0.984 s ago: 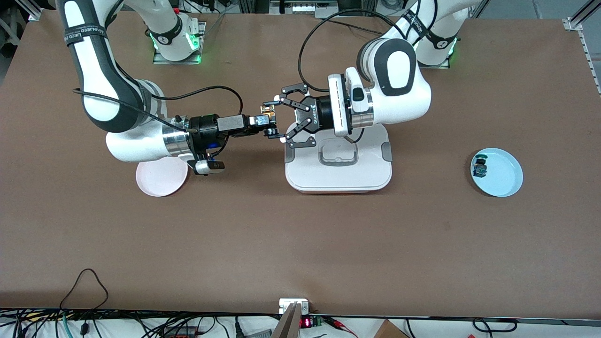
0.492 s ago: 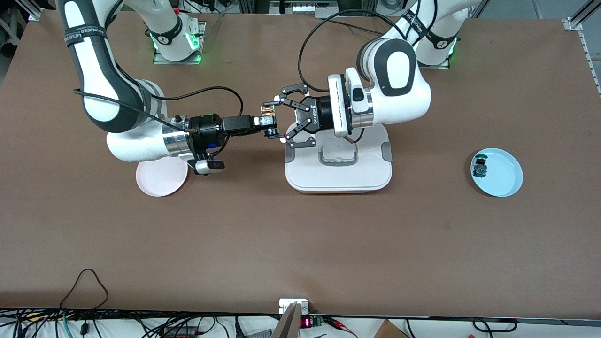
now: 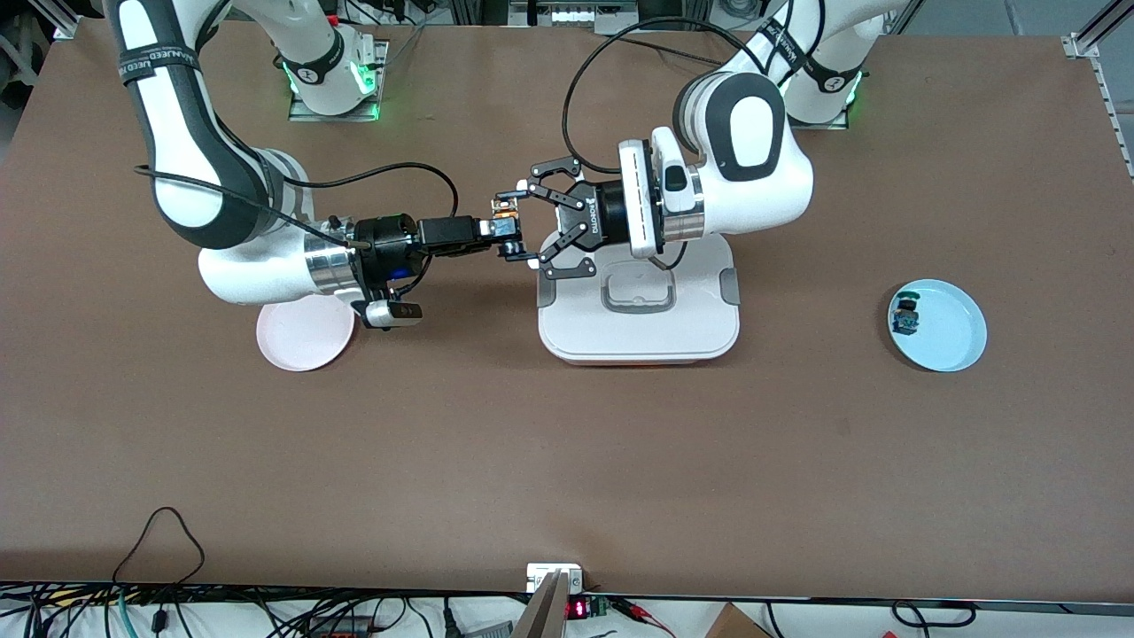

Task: Transfer orange switch to right arm and place
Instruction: 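Close the right gripper on the orange switch held by the left gripper, then open the left gripper and pull it back from the switch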

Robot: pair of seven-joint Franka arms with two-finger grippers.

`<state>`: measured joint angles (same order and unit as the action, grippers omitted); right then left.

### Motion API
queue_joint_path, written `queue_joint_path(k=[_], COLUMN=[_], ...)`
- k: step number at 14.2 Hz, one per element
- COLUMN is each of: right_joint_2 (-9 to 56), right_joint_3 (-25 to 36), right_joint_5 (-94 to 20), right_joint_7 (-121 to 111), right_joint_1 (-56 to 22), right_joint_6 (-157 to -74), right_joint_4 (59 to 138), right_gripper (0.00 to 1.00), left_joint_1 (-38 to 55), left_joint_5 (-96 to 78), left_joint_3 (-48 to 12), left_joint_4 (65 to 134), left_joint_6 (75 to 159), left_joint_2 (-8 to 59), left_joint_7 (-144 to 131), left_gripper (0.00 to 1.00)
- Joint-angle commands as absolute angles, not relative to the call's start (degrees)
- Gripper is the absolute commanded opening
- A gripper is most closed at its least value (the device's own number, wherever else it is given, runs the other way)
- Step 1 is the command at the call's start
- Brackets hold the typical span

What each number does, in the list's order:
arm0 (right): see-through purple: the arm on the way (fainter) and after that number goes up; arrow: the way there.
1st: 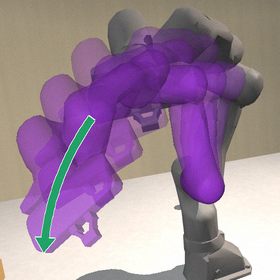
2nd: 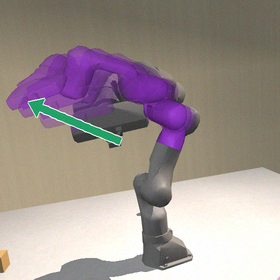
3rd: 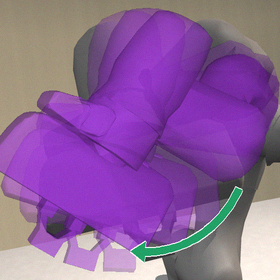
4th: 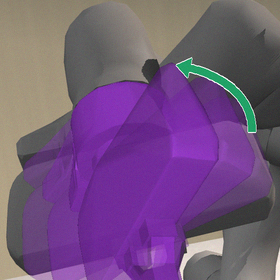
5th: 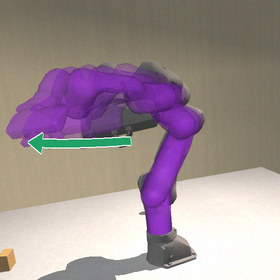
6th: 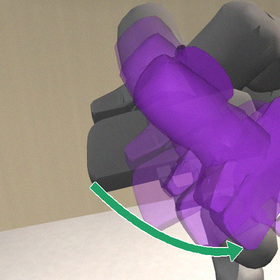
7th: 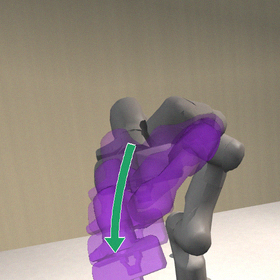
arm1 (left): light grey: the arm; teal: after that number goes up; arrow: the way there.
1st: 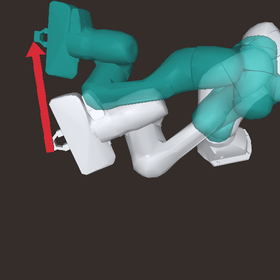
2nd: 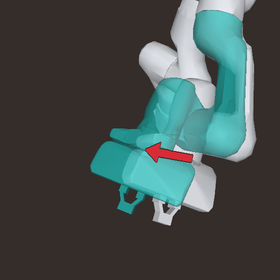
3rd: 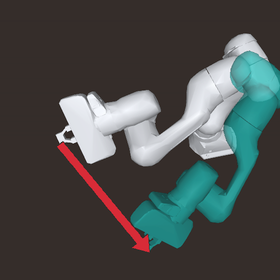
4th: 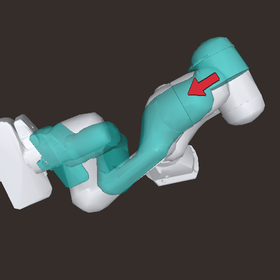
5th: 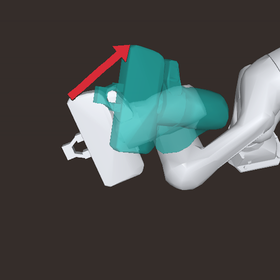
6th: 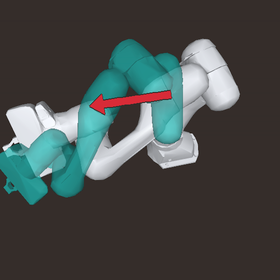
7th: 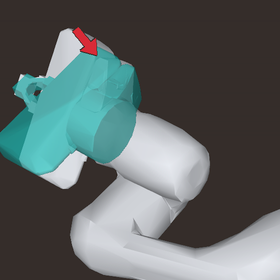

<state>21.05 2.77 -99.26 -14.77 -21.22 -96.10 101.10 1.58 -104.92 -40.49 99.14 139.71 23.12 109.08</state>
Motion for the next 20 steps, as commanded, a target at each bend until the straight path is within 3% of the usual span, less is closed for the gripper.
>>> queue_joint_path(k=[1,4,5,6,7,14,20], right_joint_2=[19.6,19.6,19.6,19.6,19.6,19.25,18.99], right_joint_3=[2.9,2.9,2.9,2.9,2.9,2.9,3.25], right_joint_5=[-99.93,-100.02,-100.11,-100.02,-100.02,-100.02,-99.14], right_joint_7=[-14.77,-14.77,-14.77,-14.77,-14.77,-15.46,-18.55], right_joint_1=[-21.44,-21.53,-21.53,-21.53,-21.45,-21.36,-18.91], right_joint_6=[-96.5,-96.59,-96.59,-96.59,-96.59,-96.68,-97.29], right_joint_4=[102.13,102.13,102.04,102.13,102.04,102.13,102.13], right_gripper=[0.01,0.01,0.0,0.0,0.0,0.0,0.0], left_joint_1=[1.41,1.23,1.23,1.23,1.06,-0.52,-8.77], left_joint_5=[-106.79,-106.79,-106.79,-106.79,-106.79,-106.09,-92.68], left_joint_3=[-40.69,-40.69,-40.69,-40.69,-40.69,-40.69,-40.61], left_joint_4=[98.97,98.97,99.05,98.97,99.05,98.97,100.2], left_joint_6=[139.92,139.92,139.92,139.92,139.83,138.26,124.4], left_joint_2=[22.85,22.76,22.76,22.68,22.59,21.88,18.81], left_joint_7=[110.92,111.09,111.01,111.18,111.09,108.9,94.17], left_gripper=[0.18,0.18,0.3,0.89,1.0,1.0,1.0])
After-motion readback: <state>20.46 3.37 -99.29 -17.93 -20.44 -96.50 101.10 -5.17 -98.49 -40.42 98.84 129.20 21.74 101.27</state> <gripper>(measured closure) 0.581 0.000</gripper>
